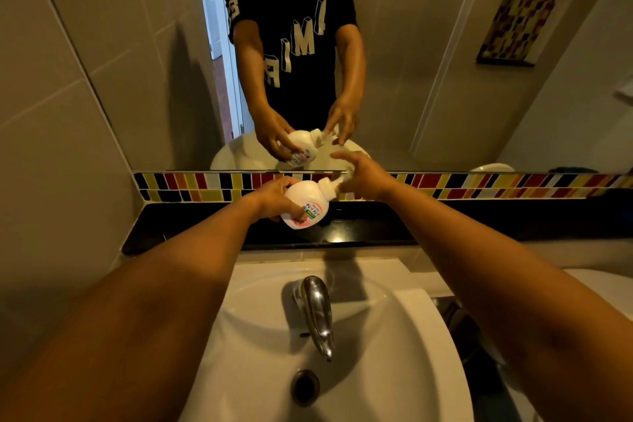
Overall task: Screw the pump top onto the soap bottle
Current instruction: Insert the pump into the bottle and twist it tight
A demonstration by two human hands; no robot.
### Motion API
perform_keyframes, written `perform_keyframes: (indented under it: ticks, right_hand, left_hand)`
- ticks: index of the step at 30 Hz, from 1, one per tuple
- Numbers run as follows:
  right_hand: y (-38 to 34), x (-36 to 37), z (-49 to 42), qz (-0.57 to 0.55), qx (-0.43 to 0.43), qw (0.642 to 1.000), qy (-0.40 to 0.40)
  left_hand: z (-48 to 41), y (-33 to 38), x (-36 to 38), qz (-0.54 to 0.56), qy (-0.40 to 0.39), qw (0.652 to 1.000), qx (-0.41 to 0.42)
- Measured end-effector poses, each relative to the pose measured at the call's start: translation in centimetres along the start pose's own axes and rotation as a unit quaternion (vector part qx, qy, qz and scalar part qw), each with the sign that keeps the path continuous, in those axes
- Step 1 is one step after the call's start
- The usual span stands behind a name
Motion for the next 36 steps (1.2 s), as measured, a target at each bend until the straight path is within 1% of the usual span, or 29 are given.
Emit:
perform_keyframes:
  ticks: [3, 6, 8, 9, 12, 15, 21, 25, 30, 32, 36]
  right_hand:
    - [0.9, -0.6, 0.6, -0.169, 0.072, 0.983, 0.010]
    - [1.7, -0.2, 0.9, -0.262, 0.108, 0.959, 0.012]
    - [1.9, 0.6, 1.2, -0.340, 0.131, 0.931, -0.003]
    - [1.8, 1.1, 1.2, -0.358, 0.133, 0.924, -0.013]
    - [1.5, 1.3, 1.2, -0.329, 0.133, 0.935, -0.011]
    - [1.4, 1.3, 1.2, -0.320, 0.134, 0.938, -0.011]
    - [1.0, 1.6, 1.5, -0.330, 0.129, 0.932, -0.081]
    - [1.9, 1.8, 1.4, -0.331, 0.142, 0.928, -0.099]
    - [1.4, 1.5, 1.4, -0.348, 0.136, 0.924, -0.086]
    - [1.3, 1.5, 1.5, -0.356, 0.133, 0.921, -0.091]
    - [1.3, 1.3, 1.5, -0.377, 0.130, 0.911, -0.106]
  left_hand:
    - [-0.1, 0.5, -0.2, 0.036, -0.005, 0.999, 0.010]
    - [-0.2, 1.0, -0.5, 0.060, -0.016, 0.998, 0.009]
    - [-0.2, 1.4, -0.6, 0.084, -0.017, 0.996, 0.006]
    - [-0.3, 1.6, -0.7, 0.093, -0.019, 0.996, 0.004]
    - [-0.5, 1.8, -0.7, 0.092, -0.027, 0.995, 0.001]
    - [-0.5, 1.6, -0.7, 0.086, -0.035, 0.996, -0.005]
    - [-0.3, 1.3, -0.8, 0.075, -0.073, 0.994, -0.015]
    - [0.0, 1.3, -0.7, 0.089, -0.105, 0.990, -0.031]
    - [0.1, 0.7, -0.6, 0.132, -0.112, 0.983, -0.055]
    - [0.4, 0.6, -0.5, 0.151, -0.128, 0.978, -0.071]
    - [1.6, 0.5, -0.1, 0.221, -0.178, 0.952, -0.120]
Point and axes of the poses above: each hand's wrist, its own z-axis away from the middle knuckle, its own x-axis out of the palm, y = z × x, the point moved 8 cm from there along -z, towards the middle knuckle, and after that the axes turned 6 degrees about y, right-handed, at the moved point
